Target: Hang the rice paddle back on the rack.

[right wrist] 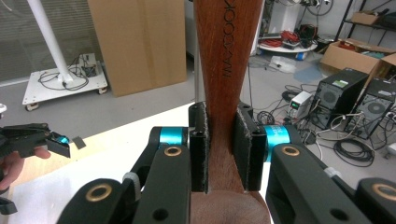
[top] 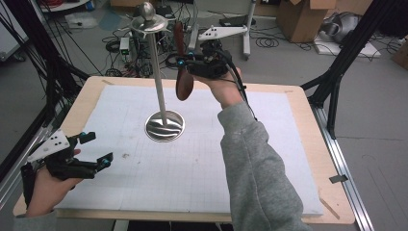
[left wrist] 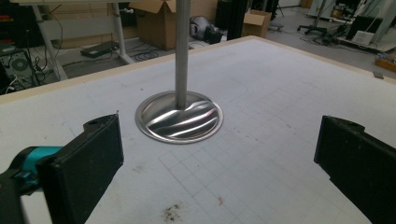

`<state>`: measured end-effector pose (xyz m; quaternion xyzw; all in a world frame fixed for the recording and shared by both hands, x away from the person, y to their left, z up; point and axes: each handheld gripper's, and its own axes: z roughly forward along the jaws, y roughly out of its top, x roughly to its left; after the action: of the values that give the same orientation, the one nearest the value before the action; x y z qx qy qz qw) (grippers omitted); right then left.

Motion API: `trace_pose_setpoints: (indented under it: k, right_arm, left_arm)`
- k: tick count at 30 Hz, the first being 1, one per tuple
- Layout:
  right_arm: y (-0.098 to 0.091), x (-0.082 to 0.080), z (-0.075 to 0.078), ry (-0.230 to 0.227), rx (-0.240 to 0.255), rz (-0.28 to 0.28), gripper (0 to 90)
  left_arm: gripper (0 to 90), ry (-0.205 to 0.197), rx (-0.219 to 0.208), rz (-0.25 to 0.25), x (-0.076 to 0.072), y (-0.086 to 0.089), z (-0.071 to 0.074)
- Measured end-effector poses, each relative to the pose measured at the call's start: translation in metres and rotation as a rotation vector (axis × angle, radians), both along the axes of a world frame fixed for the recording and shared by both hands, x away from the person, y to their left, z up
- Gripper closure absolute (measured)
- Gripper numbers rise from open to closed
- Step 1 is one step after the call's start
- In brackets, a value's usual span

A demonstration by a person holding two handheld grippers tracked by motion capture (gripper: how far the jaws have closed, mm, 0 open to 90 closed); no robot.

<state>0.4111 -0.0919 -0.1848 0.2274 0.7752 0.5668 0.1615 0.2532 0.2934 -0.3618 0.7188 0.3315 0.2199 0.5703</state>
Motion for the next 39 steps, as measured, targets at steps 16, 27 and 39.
trace_pose_setpoints:
  k: [16, 27, 39]
  right_arm:
    - [0.006, 0.002, -0.003, 0.009, 0.008, 0.008, 77.5]
    - [0.011, 0.003, -0.004, 0.004, 0.002, 0.009, 77.5]
    - [0.014, 0.005, -0.006, 0.002, 0.011, 0.009, 77.5]
  left_arm:
    - [1.8, -0.006, -0.007, 0.012, -0.002, 0.005, 0.001]
    - [1.8, -0.008, -0.007, 0.014, -0.003, 0.006, 0.002]
    - [1.8, -0.005, -0.001, 0.013, -0.004, 0.005, 0.001]
